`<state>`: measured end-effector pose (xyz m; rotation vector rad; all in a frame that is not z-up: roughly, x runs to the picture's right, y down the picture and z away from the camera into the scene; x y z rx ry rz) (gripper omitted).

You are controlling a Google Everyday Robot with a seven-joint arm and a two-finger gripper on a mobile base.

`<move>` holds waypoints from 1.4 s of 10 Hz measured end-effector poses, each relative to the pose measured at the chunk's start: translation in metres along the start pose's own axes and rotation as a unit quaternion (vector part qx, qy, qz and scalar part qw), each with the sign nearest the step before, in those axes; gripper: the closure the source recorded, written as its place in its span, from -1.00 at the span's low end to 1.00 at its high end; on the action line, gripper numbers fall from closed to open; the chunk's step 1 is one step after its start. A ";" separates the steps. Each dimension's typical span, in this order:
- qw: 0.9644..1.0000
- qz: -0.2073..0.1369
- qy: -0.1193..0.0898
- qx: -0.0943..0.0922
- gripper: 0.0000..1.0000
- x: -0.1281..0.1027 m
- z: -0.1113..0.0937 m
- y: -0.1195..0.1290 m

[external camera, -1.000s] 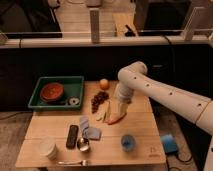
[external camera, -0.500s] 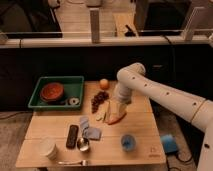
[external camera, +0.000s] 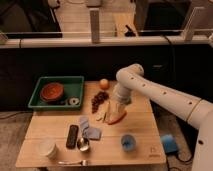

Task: Place banana in table surface

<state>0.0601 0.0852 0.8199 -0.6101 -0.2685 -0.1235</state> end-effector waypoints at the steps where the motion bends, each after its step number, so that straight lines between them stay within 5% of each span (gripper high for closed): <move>1: 1.000 0.001 -0.001 -0.001 -0.20 0.001 0.002 -0.001; 3: 1.000 0.001 -0.004 -0.002 -0.12 0.000 0.004 -0.004; 9: 1.000 -0.003 -0.008 -0.002 0.95 0.008 0.002 -0.011; 14: 1.000 -0.013 -0.014 0.000 0.93 0.016 -0.009 -0.017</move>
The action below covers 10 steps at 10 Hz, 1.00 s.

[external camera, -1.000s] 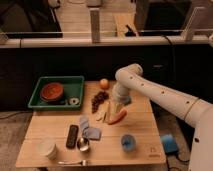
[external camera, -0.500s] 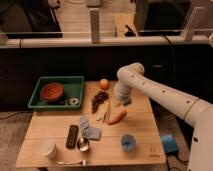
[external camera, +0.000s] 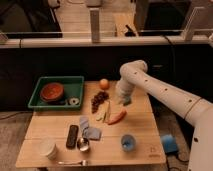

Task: Place banana in table surface

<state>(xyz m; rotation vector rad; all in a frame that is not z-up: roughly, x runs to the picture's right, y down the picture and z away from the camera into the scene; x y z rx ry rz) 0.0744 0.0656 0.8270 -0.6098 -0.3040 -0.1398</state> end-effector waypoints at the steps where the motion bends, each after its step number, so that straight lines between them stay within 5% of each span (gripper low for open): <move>1: 1.000 -0.007 0.005 0.003 0.78 0.001 0.001 -0.002; 7: 0.993 -0.112 0.013 0.044 -0.43 -0.014 0.013 -0.018; 10: 0.982 -0.178 0.035 0.055 -0.60 -0.025 0.031 -0.017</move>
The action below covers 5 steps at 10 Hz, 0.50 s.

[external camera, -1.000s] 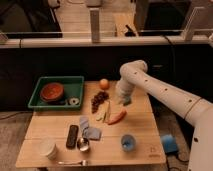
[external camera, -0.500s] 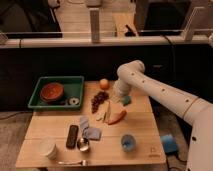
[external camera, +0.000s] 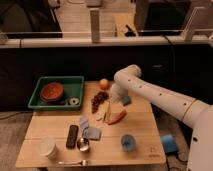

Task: Place banana in table surface

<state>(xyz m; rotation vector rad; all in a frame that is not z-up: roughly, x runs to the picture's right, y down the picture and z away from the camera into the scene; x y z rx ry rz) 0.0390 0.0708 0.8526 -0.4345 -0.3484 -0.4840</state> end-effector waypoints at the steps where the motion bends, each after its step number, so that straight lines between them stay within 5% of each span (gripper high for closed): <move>1: 0.999 -0.032 0.006 0.000 -0.60 -0.009 0.009 -0.002; 5: 0.993 -0.116 0.032 0.003 -0.60 -0.027 0.032 0.005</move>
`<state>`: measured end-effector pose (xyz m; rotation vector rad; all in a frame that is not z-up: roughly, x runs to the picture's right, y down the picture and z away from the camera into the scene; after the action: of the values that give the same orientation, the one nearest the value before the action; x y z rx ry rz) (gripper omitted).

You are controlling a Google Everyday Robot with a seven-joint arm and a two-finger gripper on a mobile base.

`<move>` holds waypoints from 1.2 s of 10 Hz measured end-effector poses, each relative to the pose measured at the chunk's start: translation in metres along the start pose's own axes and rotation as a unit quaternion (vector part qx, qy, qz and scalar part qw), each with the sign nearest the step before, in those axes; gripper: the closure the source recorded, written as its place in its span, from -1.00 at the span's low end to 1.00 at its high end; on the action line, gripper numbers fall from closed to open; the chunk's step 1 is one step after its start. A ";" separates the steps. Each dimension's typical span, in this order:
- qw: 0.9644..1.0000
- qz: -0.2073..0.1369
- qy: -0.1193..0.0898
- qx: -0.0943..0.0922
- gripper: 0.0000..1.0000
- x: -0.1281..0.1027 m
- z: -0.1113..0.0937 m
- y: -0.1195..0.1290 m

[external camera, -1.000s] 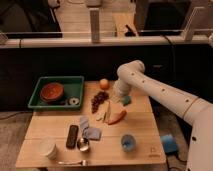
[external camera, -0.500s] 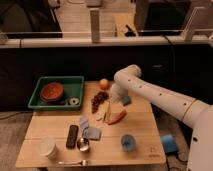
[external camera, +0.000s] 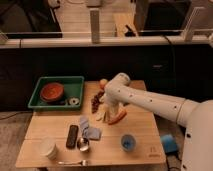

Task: Place banana in table surface

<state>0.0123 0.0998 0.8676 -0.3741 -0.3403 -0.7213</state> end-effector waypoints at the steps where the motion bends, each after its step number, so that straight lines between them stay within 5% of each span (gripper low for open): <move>1: 1.000 -0.005 0.003 0.000 -0.57 -0.002 0.001 0.001; 4: 1.000 -0.018 0.005 0.004 -0.30 -0.009 0.002 -0.002; 12: 0.999 -0.044 0.000 0.003 -0.30 -0.004 0.015 -0.007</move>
<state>0.0020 0.1044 0.8805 -0.3545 -0.3609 -0.8069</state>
